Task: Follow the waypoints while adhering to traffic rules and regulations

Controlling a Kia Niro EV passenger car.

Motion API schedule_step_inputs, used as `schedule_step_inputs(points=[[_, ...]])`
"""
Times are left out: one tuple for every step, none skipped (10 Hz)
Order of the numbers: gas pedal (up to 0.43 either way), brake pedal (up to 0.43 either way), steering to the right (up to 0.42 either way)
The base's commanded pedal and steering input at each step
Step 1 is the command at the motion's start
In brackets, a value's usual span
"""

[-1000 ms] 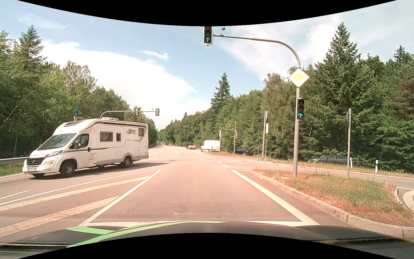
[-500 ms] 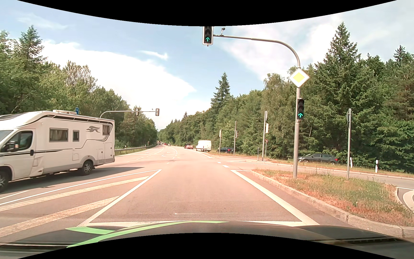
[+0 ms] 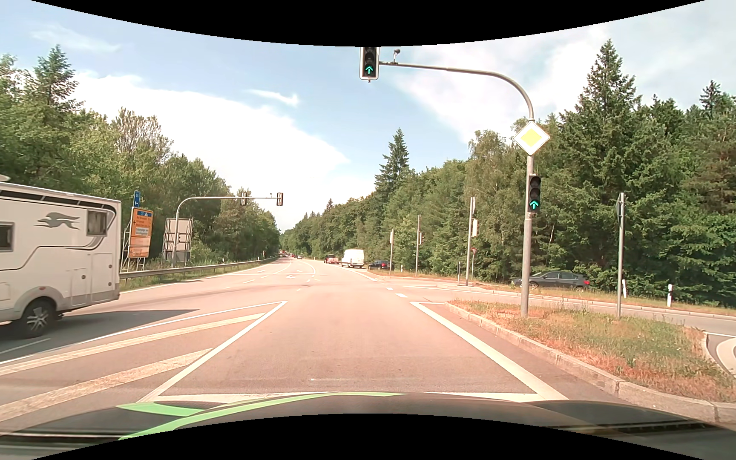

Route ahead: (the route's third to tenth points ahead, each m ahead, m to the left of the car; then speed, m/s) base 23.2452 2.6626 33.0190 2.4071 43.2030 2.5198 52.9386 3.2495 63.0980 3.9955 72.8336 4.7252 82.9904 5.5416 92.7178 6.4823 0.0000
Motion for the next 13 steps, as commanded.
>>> schedule_step_inputs(points=[[0.000, 0.274, -0.020], [0.000, 0.274, -0.020], [0.000, 0.274, -0.020], [0.000, 0.274, -0.020], [0.000, 0.280, -0.020], [0.000, 0.280, -0.020], [0.000, 0.280, -0.020], [0.000, 0.280, -0.020], [0.000, 0.280, -0.020], [0.000, 0.280, -0.020], [0.000, 0.280, -0.020], [0.000, 0.280, -0.020], [0.000, 0.280, -0.020]])
